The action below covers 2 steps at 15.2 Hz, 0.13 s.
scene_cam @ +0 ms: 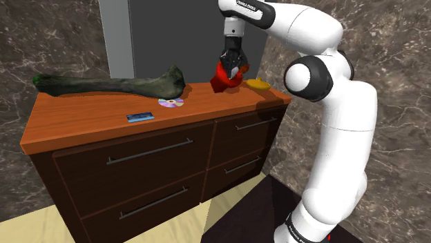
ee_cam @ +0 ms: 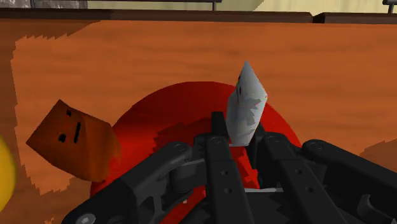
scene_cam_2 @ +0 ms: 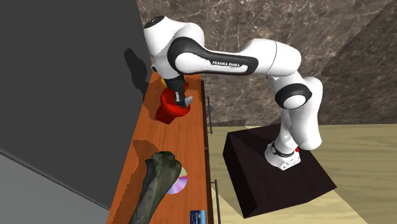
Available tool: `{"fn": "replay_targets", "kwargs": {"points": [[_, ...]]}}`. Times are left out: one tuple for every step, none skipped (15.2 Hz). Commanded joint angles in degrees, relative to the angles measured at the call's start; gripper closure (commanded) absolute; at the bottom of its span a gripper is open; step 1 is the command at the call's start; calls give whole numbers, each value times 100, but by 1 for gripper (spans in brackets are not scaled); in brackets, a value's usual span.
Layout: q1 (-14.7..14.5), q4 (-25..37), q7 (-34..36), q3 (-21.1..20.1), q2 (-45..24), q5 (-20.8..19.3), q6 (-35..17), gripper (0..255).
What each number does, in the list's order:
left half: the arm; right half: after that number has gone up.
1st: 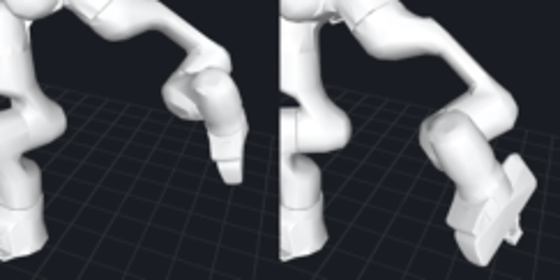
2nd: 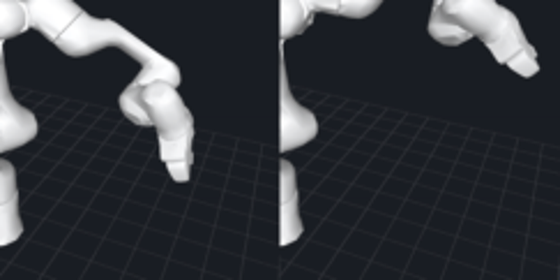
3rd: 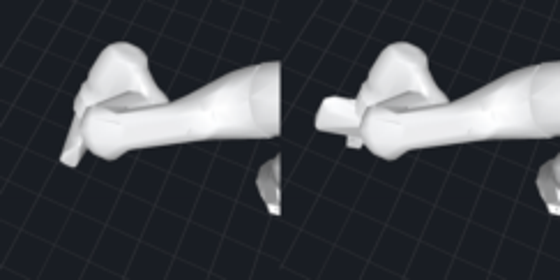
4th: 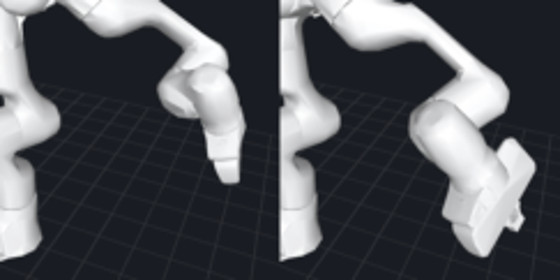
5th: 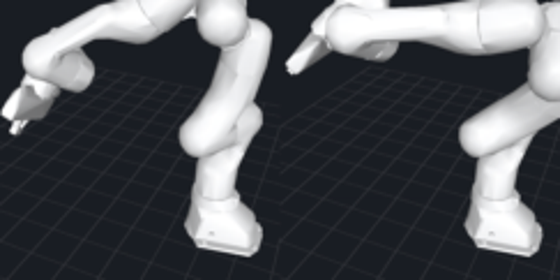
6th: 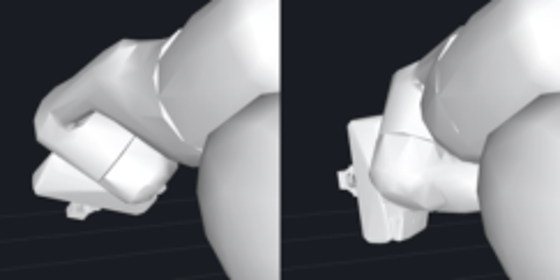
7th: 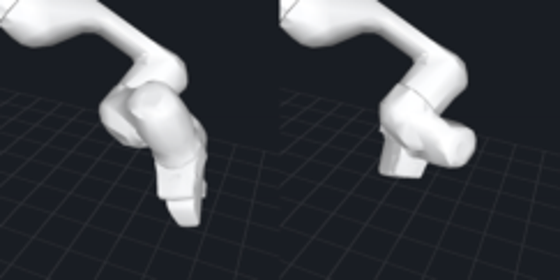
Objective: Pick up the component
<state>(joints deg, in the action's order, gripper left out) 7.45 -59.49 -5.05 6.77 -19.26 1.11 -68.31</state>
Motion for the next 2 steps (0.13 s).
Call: {"fn": "replay_targets", "kwargs": {"points": [[10,223,-3,1,-73,9,142,255],[9,221,-2,1,-72,9,141,255]]}}
